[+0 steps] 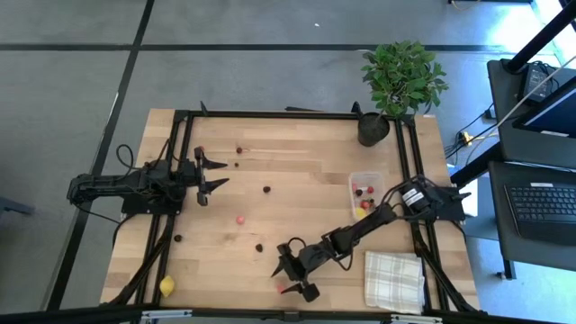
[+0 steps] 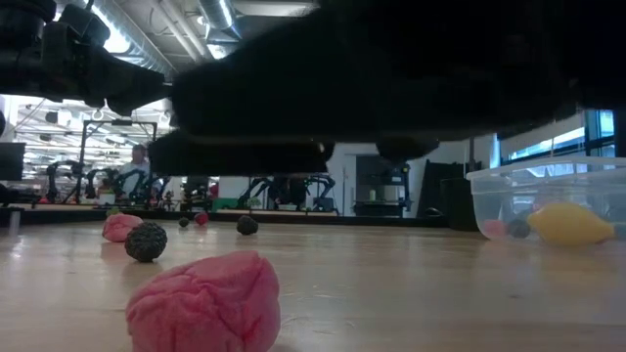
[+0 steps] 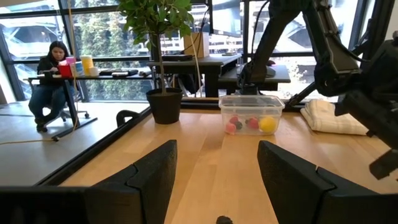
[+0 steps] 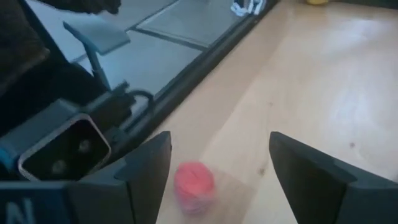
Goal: Pick and placing Produce into tupperware
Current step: Put the bottom peach into the transparent bin
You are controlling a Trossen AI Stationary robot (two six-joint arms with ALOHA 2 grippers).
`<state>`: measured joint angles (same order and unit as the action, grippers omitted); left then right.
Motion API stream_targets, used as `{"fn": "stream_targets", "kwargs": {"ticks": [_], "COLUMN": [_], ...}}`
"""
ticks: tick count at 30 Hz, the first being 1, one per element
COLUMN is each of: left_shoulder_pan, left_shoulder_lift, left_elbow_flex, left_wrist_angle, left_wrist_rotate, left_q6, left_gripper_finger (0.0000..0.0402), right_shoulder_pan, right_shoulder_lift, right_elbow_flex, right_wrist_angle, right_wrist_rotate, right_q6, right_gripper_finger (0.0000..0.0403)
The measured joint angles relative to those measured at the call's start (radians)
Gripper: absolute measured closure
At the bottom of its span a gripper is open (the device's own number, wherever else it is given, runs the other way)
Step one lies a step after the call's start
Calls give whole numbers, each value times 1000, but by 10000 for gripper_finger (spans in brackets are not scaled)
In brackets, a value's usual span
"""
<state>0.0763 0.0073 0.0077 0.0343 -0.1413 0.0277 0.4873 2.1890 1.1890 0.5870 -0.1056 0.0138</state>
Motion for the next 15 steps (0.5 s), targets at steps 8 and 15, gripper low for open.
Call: {"fn": "stream_targets", "kwargs": {"ticks": [8,15], "left_shoulder_pan": [0,0], "left_shoulder_lift": [0,0], "left_elbow_flex": [0,0], "left_wrist_angle": [-1,-1], "left_wrist_rotate": [1,1], "left_q6": [0,0], "left_gripper_finger": [184,184], "right_shoulder_pan": [0,0], "right_shoulder_lift": [48,50], "right_elbow_flex": [1,0], "right_wrist_angle": [60,33], "right_wrist_rotate": [-54,-54], "right_q6": [35,35], "right_gripper_finger": [132,132]}}
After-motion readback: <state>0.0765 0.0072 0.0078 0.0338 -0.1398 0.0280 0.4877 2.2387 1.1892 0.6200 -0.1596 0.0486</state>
